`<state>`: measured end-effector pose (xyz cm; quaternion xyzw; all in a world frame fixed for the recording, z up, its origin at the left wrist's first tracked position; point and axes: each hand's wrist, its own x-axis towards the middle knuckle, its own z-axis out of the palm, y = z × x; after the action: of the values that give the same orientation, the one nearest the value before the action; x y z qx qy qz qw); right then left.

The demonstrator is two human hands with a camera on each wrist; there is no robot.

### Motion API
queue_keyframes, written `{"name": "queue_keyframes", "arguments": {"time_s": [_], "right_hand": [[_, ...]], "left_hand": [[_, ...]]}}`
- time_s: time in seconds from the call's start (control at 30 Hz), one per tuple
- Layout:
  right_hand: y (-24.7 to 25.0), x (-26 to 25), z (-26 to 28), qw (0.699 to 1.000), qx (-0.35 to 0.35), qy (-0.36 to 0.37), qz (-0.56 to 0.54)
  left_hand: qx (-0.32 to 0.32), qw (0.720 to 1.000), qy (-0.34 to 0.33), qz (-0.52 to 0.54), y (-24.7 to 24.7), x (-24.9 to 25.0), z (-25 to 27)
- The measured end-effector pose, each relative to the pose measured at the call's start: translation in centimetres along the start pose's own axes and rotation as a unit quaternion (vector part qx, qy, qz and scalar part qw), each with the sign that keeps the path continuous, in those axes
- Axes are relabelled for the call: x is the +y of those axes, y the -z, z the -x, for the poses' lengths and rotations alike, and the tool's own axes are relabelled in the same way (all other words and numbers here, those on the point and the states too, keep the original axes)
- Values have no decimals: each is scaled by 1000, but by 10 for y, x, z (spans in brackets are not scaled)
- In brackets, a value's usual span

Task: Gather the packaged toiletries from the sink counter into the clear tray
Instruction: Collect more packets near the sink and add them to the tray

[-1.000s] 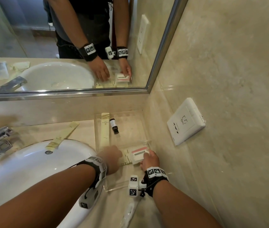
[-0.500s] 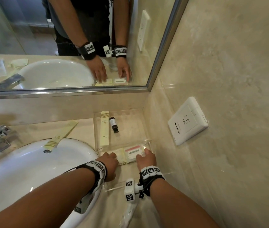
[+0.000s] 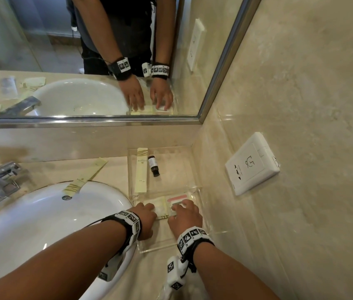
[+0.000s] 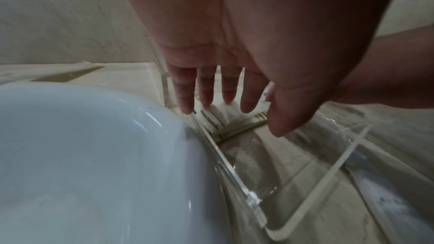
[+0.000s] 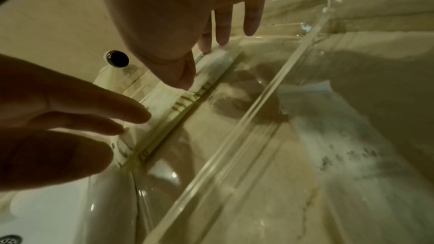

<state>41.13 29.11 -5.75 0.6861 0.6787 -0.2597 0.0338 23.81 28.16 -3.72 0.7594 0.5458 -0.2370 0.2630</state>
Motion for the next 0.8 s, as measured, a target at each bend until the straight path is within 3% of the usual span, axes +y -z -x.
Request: {"name": "queue_keyframes", "arguments": {"time_s": [0.23,0.4,0.8], "right_hand": [[3,0,-1,1000,1,9,6],[5,-6,6,998,48,32,-4],[17,-76,20,990,30,138,9]], "left_hand": [[20,999,17,25,2,-5,12],[68,991,64,92,8,-18,29],[167,952,168,194,1,-48,109]]}}
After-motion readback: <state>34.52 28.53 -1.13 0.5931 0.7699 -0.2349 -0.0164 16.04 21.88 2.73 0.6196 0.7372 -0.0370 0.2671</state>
